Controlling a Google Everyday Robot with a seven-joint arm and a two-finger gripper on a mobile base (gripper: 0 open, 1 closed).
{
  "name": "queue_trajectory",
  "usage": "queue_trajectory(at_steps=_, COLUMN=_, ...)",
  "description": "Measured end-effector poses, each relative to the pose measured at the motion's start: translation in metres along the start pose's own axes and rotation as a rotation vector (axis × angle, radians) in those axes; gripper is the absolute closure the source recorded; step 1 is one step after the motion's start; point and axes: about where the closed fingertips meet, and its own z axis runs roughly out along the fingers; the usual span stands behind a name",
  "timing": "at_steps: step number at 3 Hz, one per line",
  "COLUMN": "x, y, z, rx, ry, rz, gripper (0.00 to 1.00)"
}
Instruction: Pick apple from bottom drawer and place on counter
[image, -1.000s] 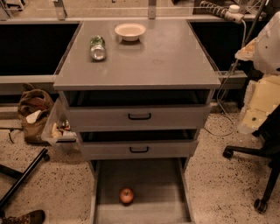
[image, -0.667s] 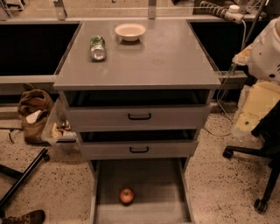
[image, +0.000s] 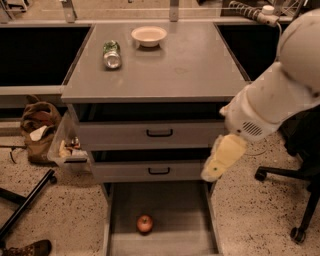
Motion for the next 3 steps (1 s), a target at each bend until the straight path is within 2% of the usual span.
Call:
queue_trajectory(at_steps=1, x=-0.014, y=0.012, z=0.062, rx=-0.014, ry=-0.086, rz=0.02, gripper=0.0)
queue_trajectory(at_steps=2, x=-0.014, y=0.012, z=0.062, rx=-0.014, ry=-0.086, rz=0.02, gripper=0.0)
queue_trajectory(at_steps=3, x=-0.015, y=0.024, z=0.079, rx=0.02, ry=-0.086, rz=0.039, gripper=0.0)
